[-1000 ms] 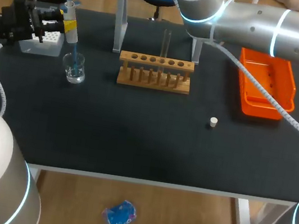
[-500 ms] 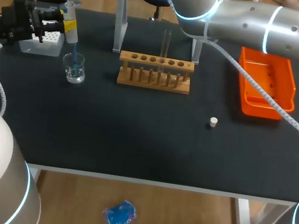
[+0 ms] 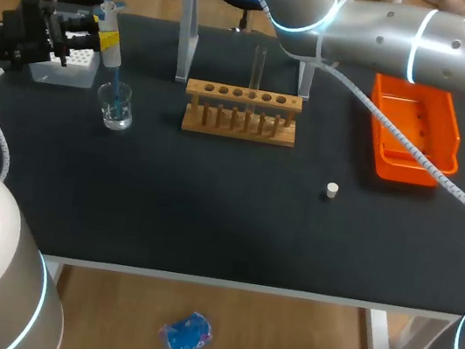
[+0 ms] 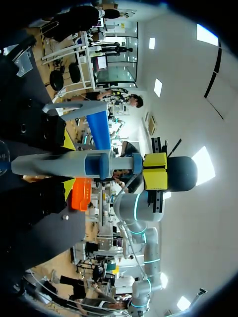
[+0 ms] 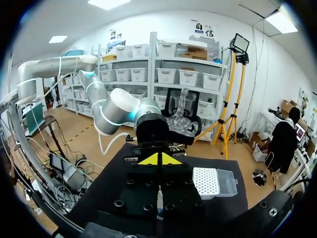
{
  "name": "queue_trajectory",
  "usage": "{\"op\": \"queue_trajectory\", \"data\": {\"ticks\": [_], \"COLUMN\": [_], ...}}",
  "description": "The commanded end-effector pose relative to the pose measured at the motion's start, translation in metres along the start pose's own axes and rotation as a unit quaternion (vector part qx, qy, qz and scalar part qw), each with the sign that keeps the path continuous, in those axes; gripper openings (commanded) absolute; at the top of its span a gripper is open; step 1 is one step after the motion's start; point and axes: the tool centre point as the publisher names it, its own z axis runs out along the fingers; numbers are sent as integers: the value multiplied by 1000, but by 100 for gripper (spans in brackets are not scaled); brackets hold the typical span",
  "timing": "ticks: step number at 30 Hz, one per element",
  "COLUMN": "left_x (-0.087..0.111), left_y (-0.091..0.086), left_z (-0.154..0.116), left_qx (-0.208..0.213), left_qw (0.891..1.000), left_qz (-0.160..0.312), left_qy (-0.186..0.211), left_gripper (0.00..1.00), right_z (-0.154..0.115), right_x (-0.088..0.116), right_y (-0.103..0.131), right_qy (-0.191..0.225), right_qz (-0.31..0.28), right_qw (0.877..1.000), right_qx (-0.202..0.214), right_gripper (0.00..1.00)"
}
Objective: Invert the test tube, pick up the pipette, mount the tip to pipette, aspirate from beaker and dispense into the tube, eject the tip, return the pipette, and cap with the stopper.
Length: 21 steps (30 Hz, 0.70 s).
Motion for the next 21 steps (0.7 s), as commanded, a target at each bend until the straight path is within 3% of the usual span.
{"op": "queue_trajectory", "data": {"ticks": [1,21], "left_x": [1,1], "left_y": [0,0], "left_z": [0,0], "left_qx": [0,0], "left_qw": [1000,1000], "left_qz": [1,1], "left_qy": [-1,-1], "left_gripper": [0,0], "right_z": [2,5], "right_x": [-4,-5], "right_y": [-1,-9], "right_qy": [3,6], "right_qz": [1,9], "right_qw": [1000,1000], "right_qx": [2,5], "right_gripper": [0,0]}}
